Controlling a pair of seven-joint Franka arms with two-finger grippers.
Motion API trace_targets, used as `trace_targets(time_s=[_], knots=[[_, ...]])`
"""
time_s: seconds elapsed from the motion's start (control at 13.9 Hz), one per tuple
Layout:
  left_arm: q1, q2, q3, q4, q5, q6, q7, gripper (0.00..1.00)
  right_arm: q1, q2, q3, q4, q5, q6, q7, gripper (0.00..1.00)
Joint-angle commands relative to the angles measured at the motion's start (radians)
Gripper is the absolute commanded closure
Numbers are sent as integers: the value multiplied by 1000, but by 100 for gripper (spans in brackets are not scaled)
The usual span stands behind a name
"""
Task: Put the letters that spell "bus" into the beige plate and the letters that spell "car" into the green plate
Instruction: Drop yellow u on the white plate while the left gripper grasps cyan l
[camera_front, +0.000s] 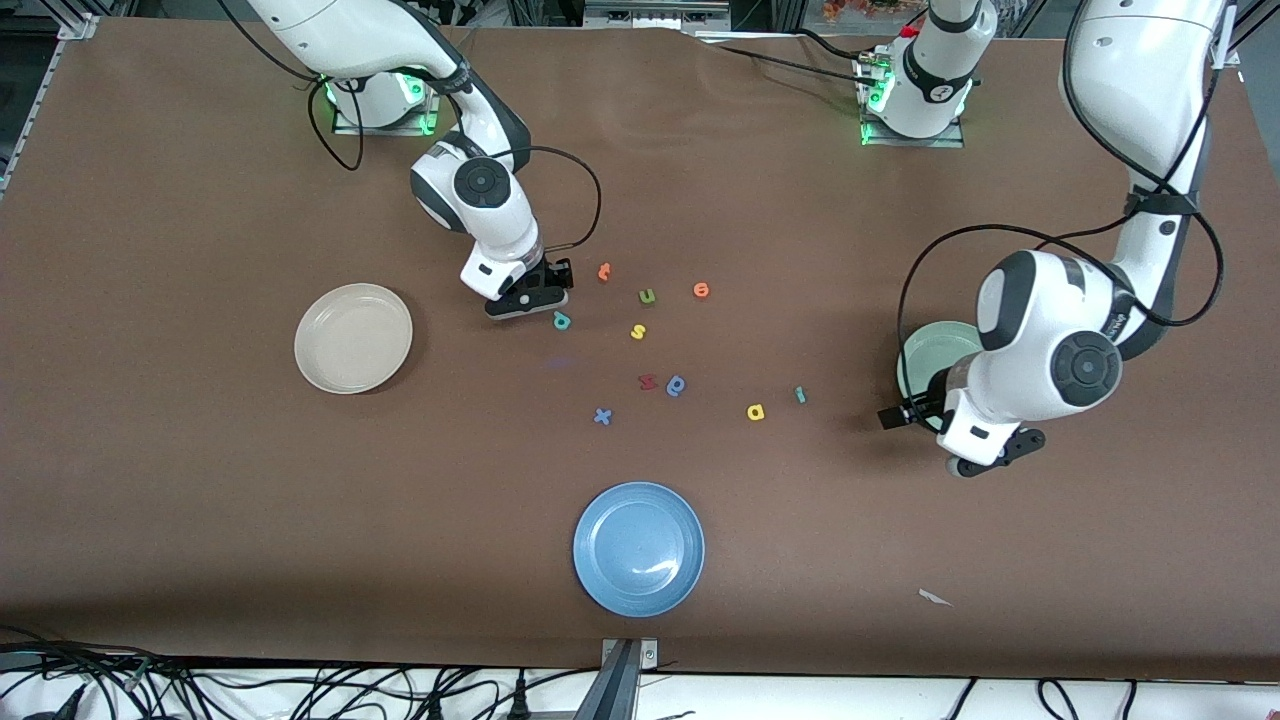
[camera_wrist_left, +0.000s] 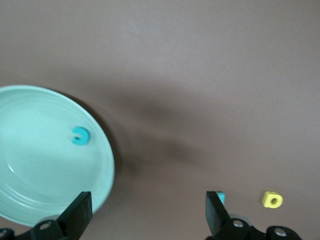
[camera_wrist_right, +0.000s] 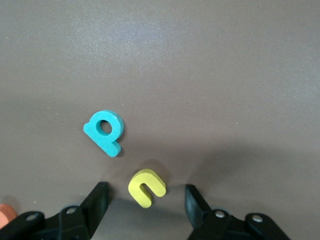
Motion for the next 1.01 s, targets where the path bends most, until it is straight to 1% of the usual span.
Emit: trace_targets(time_s=[0.0, 0.14, 0.29, 0.5, 0.65, 0.79, 0.94], knots=[[-47, 15, 6, 12, -25, -3, -128, 0, -16, 10, 11, -6, -40, 16, 17, 52], [-80, 30, 5, 12, -39, 8, -202, 0, -16, 9, 10, -6, -41, 16, 17, 62], [-116, 48, 5, 8, -40, 61, -260, 0, -16, 9, 10, -6, -41, 16, 17, 76], [-178, 105, 8, 5, -27, 130, -352, 0, -16, -10, 7, -6, -41, 8, 1, 92], [-190, 116, 6, 5, -25, 140, -357, 6, -29, -50, 5, -4, -43, -3, -12, 92], [-190, 145, 8, 5, -20, 153, -327, 7, -74, -105, 5, -1, -46, -75, -89, 91], [-186, 148, 6, -6, -8, 178, -235, 8, -130, -177, 7, -1, -41, -167, -208, 91]])
